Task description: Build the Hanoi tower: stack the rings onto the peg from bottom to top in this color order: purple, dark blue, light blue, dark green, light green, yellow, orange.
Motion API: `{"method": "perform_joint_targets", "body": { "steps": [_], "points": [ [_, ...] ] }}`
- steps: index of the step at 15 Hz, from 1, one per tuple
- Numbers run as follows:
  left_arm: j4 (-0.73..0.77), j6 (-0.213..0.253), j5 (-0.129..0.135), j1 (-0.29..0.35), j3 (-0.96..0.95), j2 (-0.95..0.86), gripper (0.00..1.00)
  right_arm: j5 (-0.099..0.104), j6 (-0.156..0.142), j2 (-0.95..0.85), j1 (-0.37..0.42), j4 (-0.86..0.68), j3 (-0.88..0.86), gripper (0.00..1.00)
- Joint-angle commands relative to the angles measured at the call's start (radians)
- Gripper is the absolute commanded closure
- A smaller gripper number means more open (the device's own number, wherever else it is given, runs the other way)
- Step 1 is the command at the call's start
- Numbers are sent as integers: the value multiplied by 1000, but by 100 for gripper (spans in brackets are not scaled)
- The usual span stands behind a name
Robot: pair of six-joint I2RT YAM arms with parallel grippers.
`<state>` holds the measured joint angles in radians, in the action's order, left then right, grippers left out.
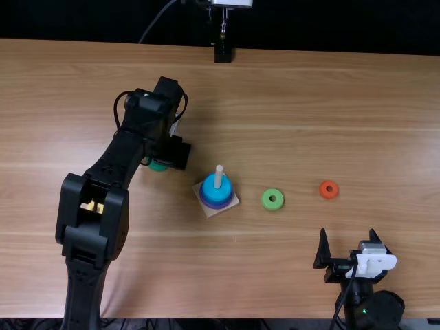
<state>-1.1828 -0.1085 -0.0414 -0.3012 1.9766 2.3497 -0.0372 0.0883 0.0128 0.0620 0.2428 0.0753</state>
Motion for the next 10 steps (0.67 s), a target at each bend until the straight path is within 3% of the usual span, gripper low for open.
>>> {"method": "perform_joint_targets", "body": {
  "steps": [1, 7, 8, 9, 10],
  "points": [
    [-1, 4, 27, -4, 31, 36, 0, -11, 2, -13, 12, 79, -60, 0],
    [-1, 4, 36, 2, 31, 49, 0, -11, 2, -13, 12, 79, -60, 0],
    [-1, 4, 52, 5, 31, 49, 4, -11, 2, -13, 12, 79, -60, 0],
    [-1, 5, 91, 8, 31, 49, 18, -11, 2, -13, 12, 79, -60, 0],
    [8, 5, 108, 10, 30, 49, 22, -13, 2, -13, 12, 79, -60, 0]
  ]
}}
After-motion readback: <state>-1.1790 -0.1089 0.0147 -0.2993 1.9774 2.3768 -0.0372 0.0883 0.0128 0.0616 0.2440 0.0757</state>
